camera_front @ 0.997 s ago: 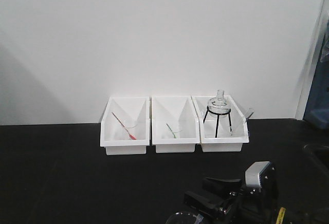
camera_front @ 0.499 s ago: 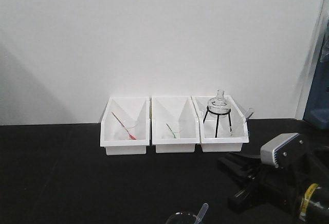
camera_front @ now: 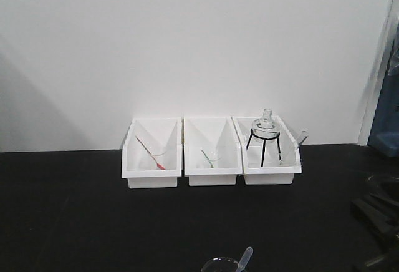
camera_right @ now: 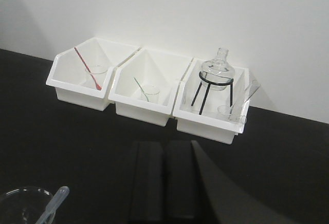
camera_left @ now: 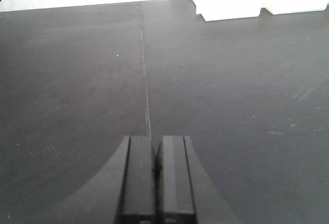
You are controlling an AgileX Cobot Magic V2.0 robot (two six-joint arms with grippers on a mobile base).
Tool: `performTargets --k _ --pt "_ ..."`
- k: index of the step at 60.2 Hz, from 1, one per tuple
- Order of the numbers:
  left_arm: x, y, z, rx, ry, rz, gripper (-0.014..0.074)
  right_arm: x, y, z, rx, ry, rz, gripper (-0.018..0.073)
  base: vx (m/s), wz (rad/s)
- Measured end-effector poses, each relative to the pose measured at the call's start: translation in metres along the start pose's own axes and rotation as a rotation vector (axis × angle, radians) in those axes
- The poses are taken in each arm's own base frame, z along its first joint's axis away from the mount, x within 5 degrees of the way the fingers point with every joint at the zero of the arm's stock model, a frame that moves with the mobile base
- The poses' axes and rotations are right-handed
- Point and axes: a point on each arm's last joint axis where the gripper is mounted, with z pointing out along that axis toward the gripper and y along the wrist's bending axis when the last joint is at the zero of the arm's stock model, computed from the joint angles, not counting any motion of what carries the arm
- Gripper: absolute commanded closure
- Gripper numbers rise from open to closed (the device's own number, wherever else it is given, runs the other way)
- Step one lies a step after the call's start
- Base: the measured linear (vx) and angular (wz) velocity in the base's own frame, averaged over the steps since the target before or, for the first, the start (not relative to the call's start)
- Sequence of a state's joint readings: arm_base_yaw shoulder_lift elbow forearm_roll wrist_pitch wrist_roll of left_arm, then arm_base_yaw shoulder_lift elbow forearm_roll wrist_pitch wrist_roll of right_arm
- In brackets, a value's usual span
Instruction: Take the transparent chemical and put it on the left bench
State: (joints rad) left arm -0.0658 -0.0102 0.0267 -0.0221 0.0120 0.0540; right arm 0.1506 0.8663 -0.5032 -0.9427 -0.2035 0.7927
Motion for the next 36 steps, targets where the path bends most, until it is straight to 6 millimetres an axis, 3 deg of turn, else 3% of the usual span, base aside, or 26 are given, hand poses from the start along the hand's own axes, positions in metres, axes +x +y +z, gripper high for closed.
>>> performTargets --k 11,36 --pt "0.000 0.000 0.000 0.000 0.000 0.000 0.0600 0.003 0.003 -0.016 0.006 -0.032 -0.009 0.0566 0.00 0.00" --pt "0.000 0.000 0.000 0.000 0.000 0.000 0.0600 0.007 0.002 -0.018 0.026 -0.014 0.030 0.0566 0.00 0.00"
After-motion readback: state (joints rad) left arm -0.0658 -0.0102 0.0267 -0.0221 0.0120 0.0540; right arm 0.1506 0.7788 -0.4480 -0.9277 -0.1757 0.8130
